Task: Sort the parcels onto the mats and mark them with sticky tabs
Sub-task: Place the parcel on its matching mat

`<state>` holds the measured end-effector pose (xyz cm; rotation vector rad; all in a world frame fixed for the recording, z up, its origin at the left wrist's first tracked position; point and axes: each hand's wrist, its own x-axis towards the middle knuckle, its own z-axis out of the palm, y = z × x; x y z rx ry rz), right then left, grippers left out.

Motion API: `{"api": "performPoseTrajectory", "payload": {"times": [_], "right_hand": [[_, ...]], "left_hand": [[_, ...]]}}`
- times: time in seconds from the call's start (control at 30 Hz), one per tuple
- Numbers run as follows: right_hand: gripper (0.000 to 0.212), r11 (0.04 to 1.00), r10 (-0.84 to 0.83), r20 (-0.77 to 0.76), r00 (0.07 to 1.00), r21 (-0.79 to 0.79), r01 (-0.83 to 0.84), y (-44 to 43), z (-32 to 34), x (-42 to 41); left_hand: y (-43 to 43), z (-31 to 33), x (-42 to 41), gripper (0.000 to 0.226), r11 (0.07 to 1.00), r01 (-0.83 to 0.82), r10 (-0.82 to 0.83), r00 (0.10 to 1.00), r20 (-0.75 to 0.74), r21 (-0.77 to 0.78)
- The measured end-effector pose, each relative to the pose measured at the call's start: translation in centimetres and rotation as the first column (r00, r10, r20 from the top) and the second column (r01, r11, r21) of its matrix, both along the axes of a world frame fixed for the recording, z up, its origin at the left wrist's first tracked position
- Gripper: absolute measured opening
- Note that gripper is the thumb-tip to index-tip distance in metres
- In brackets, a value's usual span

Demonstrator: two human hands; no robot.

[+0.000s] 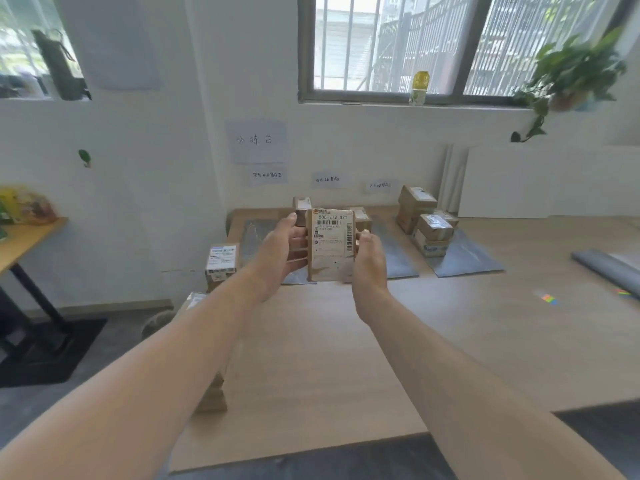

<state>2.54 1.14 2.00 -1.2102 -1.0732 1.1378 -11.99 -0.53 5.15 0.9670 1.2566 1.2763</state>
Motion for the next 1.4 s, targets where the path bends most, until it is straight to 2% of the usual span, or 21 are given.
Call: {"api": "performPoseTrajectory", "payload": {"times": [0.13,0.27,0.47,0.77,1.03,1.17,1.4], "right_hand": [[0.035,0.999,0.029,-0.029,0.999,-0.030,-0.030,1.7,-1.1,6.6],[0.036,0.995,0.074,-0.034,0.997,-0.066,-0.076,3.9,-3.0,13.4],[0.040,0.981,0.106,-0.027,0.994,-0.159,-0.109,7.0,-6.1,20.6],[0.038,0.949,0.060,-0.084,0.995,-0.305,-0.083,12.1,-11.6,22.6],[0.040,0.910,0.019,-0.013,1.000,-0.415,-0.022,17.6,-16.9,23.7],[0.040,0.880,0.028,0.043,0.999,-0.475,-0.004,18.7,-20.0,24.3],[0.034,0.827,0.059,0.114,0.992,-0.562,0.015,21.1,-25.6,26.0]], "left_hand": [[2.1,-1.6,6.3,0.056,1.000,-0.020,0.019,0.998,-0.064,-0.017],[3.7,-3.6,13.0,0.046,0.999,-0.029,0.024,0.994,-0.105,-0.043],[5.6,-6.4,20.1,0.040,0.985,-0.091,0.081,0.994,-0.072,-0.145],[11.4,-12.2,22.5,0.046,0.947,-0.118,0.121,0.993,-0.008,-0.300],[18.1,-18.8,22.9,0.052,0.908,-0.006,0.015,1.000,0.017,-0.419],[19.9,-21.9,23.9,0.045,0.878,0.005,0.012,0.999,0.033,-0.478],[22.4,-27.8,25.5,0.049,0.821,0.012,0.081,0.987,0.137,-0.571]]}}
